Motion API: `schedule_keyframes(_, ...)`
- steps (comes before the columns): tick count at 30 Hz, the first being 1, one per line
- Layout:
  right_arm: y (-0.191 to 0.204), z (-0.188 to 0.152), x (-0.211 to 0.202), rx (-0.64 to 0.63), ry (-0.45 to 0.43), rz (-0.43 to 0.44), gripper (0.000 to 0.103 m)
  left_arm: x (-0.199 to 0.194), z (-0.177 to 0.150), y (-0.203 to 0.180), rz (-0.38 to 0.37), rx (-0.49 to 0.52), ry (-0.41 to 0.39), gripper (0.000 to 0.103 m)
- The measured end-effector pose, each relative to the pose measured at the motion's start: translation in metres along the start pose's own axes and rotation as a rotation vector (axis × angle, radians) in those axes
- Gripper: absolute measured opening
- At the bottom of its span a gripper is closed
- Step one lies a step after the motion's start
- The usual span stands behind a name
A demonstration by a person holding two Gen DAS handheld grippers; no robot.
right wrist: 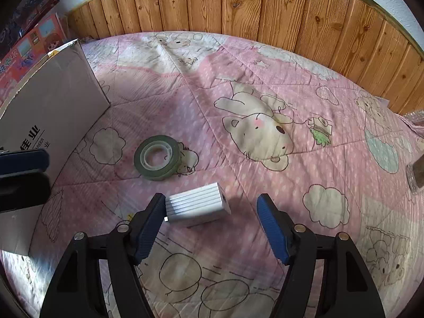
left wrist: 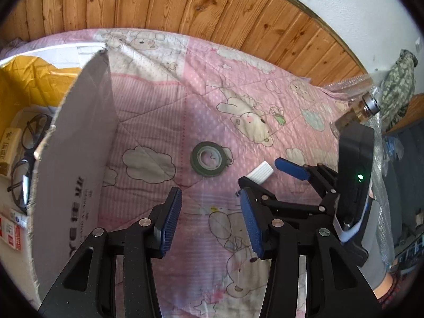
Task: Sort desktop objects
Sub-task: 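Grasp the green tape roll with the left tool while the right tool grasps the white charger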
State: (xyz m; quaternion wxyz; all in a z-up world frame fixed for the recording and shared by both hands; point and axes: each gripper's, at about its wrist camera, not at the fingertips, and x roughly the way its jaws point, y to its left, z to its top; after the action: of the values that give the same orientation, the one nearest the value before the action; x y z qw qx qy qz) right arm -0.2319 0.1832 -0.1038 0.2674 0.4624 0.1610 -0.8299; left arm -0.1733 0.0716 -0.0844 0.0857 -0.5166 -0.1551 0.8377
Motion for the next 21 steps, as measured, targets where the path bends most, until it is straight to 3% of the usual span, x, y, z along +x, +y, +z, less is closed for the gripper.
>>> schedule_keyframes(1, -0.002, 0.000, 0.000, -0.005, -0.009, 0.015, 0.069, 0.009, 0.002, 0.000, -0.012, -0.012, 0.013, 0.049)
schedule_keyframes(3, -0.003, -0.001, -0.002, -0.012, -0.018, 0.056, 0.052, 0.024, 0.005, -0.001, -0.019, -0.036, 0.025, 0.049)
schedule_keyframes(5, -0.004, 0.000, -0.004, -0.021, -0.021, 0.063, 0.044, 0.039, 0.008, -0.003, -0.019, -0.057, 0.036, 0.049)
schedule_keyframes(10, -0.017, -0.006, -0.007, 0.002, -0.005, 0.090, 0.044, 0.068, 0.015, -0.006, 0.004, -0.074, 0.046, 0.050)
schedule_keyframes(13, -0.028, -0.008, -0.010, 0.026, 0.005, 0.101, 0.044, 0.079, 0.018, -0.009, 0.033, -0.061, 0.039, 0.059)
schedule_keyframes(16, -0.036, -0.012, -0.011, 0.039, 0.004, 0.124, 0.044, 0.088, 0.019, -0.012, 0.057, -0.028, 0.021, 0.060)
schedule_keyframes(18, -0.040, -0.016, -0.010, 0.046, 0.003, 0.130, 0.066, 0.092, 0.021, -0.017, 0.079, 0.007, 0.005, 0.062)
schedule_keyframes(21, -0.048, -0.022, -0.008, 0.070, -0.020, 0.146, 0.066, 0.096, 0.023, -0.020, 0.097, 0.043, -0.025, 0.059)
